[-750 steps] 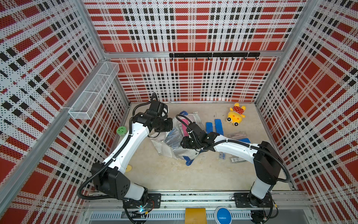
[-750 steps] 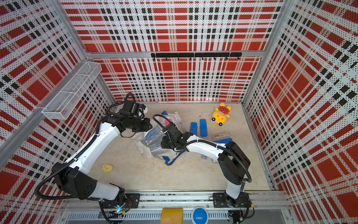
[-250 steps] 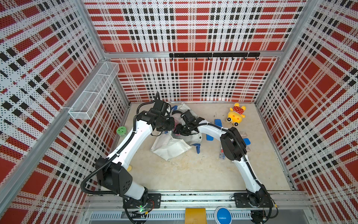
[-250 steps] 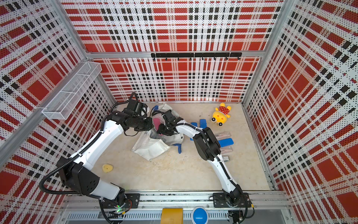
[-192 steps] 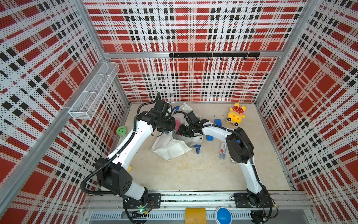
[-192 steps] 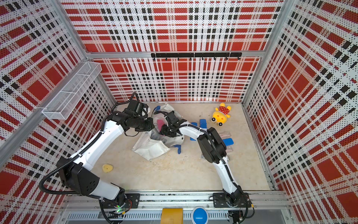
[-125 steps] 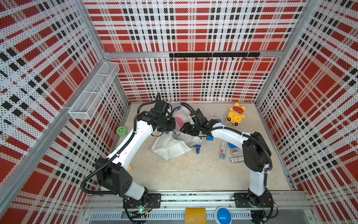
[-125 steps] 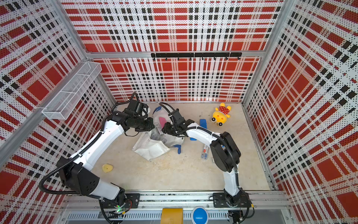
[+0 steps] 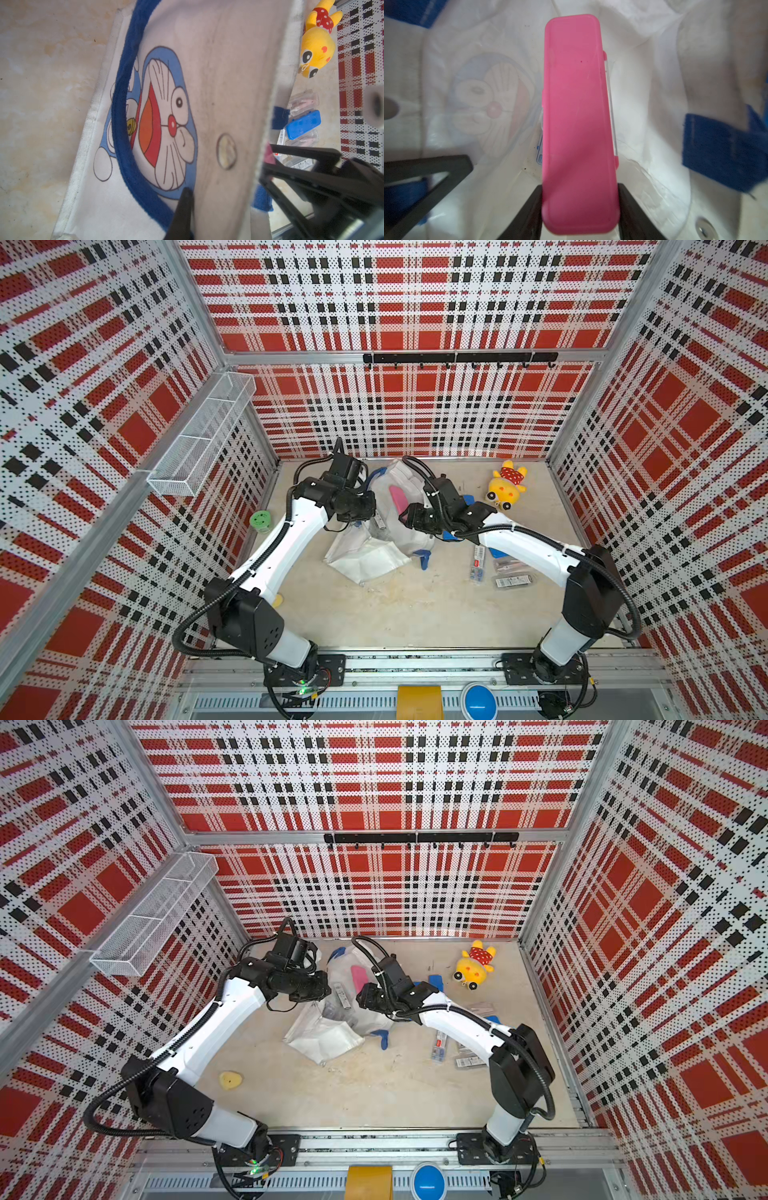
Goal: Take out the compass set from the canvas bag
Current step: Pick up the compass set from the canvas bag, then place the compass set at the center of the board.
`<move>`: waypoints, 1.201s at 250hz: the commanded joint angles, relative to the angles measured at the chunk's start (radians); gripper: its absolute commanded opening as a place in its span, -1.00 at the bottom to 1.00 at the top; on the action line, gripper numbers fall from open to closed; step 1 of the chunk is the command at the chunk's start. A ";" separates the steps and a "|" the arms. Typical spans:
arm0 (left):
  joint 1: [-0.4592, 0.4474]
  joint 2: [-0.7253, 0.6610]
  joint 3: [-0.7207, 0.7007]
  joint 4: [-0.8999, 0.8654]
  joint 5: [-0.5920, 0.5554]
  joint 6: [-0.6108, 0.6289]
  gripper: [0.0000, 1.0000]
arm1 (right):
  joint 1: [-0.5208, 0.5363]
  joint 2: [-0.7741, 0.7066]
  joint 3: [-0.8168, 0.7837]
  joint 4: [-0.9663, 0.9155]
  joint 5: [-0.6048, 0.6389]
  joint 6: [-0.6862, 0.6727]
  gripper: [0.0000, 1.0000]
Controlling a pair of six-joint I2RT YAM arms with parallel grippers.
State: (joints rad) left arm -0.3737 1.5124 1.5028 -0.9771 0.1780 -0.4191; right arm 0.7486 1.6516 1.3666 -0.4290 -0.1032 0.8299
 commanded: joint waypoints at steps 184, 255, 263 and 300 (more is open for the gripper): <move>0.092 -0.001 0.059 0.020 0.077 0.044 -1.00 | 0.012 -0.463 -0.411 -0.263 0.266 0.135 -0.43; 0.115 -0.003 0.052 0.014 0.109 0.069 -1.00 | 0.072 -0.251 -0.425 -0.257 0.250 0.225 -0.43; 0.119 -0.004 0.051 0.014 0.115 0.071 -1.00 | 0.074 -0.226 -0.426 -0.254 0.247 0.239 -0.42; 0.127 -0.003 0.054 0.014 0.134 0.081 -1.00 | 0.073 -0.148 -0.431 -0.258 0.247 0.301 -0.39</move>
State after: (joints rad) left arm -0.2565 1.5303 1.5269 -0.9882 0.2687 -0.3626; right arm 0.8215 1.4693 0.9363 -0.6979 0.1318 1.0462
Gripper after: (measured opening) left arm 0.101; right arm 0.530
